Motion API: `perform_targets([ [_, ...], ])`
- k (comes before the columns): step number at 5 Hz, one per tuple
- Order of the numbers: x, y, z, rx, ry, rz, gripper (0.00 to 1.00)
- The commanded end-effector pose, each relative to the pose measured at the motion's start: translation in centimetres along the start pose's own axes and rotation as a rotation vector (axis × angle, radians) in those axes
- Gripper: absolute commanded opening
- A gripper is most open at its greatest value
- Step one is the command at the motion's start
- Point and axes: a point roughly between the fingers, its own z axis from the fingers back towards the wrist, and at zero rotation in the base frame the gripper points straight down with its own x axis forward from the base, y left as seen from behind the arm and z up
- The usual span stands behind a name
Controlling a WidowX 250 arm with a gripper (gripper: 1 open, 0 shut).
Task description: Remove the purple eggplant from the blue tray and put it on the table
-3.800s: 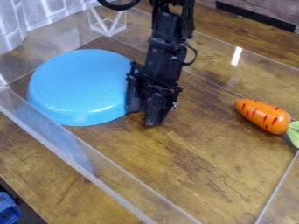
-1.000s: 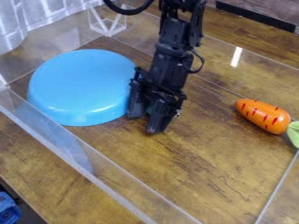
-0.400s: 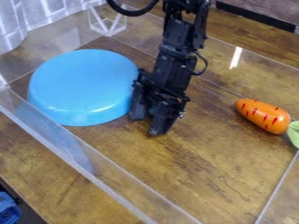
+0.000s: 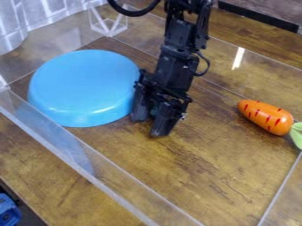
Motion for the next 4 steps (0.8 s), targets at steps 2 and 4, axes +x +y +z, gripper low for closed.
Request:
perform_targets([
  [2, 0.65, -1.78, 0.47, 0.008, -0.014, -0.064, 0.00],
  [4, 0.63, -2.13, 0.43, 0.006, -0.007, -0.073, 0.00],
])
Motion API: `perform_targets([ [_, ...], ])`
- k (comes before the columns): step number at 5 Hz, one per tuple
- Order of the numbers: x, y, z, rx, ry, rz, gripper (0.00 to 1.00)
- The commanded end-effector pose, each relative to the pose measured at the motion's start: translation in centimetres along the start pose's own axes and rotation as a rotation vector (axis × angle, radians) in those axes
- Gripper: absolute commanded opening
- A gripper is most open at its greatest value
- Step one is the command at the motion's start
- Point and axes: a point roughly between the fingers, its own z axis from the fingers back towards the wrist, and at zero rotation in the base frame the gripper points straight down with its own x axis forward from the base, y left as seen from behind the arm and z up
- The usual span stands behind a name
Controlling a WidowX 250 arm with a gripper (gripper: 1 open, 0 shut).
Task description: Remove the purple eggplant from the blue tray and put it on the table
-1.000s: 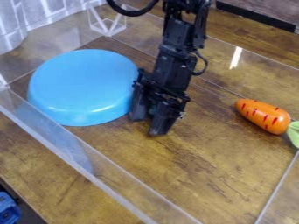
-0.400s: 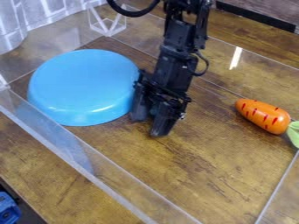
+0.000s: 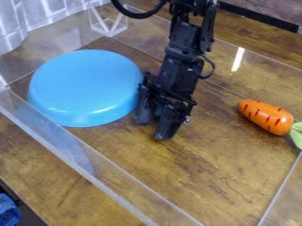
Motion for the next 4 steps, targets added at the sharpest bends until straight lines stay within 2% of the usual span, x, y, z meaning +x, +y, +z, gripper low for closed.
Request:
perform_targets([
  [1, 0.5, -1.4, 0.6, 0.008, -0.016, -0.055, 0.00],
  [2, 0.3, -1.4, 0.9, 0.009, -0.021, -0.054, 1.00],
  [4, 0.0, -1.3, 1.7, 0.010, -0.030, -0.051, 1.00],
])
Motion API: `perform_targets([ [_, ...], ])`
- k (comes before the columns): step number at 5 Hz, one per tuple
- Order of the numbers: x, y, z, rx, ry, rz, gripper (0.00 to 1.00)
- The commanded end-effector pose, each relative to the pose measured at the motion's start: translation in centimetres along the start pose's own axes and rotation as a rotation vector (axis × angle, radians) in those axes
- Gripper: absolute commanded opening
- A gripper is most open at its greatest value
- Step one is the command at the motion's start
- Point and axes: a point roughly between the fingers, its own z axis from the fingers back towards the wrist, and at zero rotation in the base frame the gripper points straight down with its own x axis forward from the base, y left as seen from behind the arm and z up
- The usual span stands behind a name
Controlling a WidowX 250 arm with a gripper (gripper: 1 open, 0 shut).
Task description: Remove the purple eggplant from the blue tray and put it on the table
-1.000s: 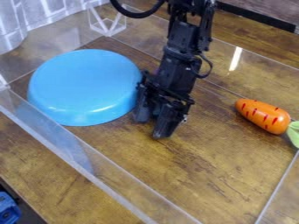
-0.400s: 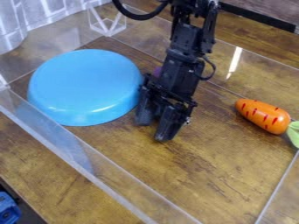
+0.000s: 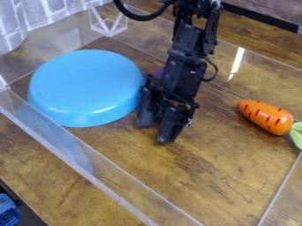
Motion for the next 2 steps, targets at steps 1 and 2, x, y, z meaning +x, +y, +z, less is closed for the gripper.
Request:
perform_targets([
  [1, -0.03, -0.72, 2.09, 0.018, -0.055, -0.032, 1.00],
  [2, -0.22, -0.65, 2.42, 0.018, -0.057, -0.031, 1.00],
])
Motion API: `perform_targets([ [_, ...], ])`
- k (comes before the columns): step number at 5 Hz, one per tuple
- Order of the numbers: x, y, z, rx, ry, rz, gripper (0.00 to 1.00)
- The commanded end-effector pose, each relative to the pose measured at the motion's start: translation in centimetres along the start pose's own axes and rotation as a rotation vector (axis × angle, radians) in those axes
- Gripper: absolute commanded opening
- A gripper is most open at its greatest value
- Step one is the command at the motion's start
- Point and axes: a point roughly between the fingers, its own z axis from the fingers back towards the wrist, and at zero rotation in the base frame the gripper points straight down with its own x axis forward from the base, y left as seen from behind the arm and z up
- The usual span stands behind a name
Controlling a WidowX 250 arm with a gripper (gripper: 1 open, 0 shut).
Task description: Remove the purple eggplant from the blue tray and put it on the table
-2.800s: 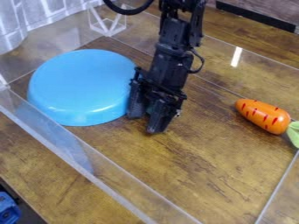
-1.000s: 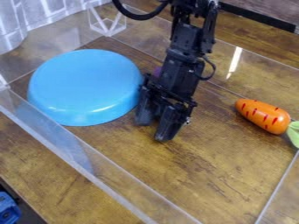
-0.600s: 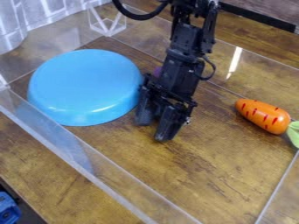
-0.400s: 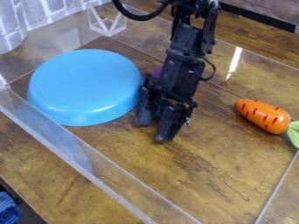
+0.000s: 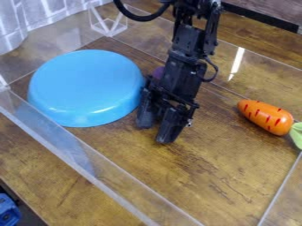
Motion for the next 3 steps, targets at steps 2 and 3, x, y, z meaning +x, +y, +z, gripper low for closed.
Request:
perform_targets([
  [2, -0.38, -0.40, 3.05, 0.024, -0.076, -0.025, 1.00],
  [3, -0.57, -0.32, 3.40, 0.025, -0.079, -0.025, 1.00],
])
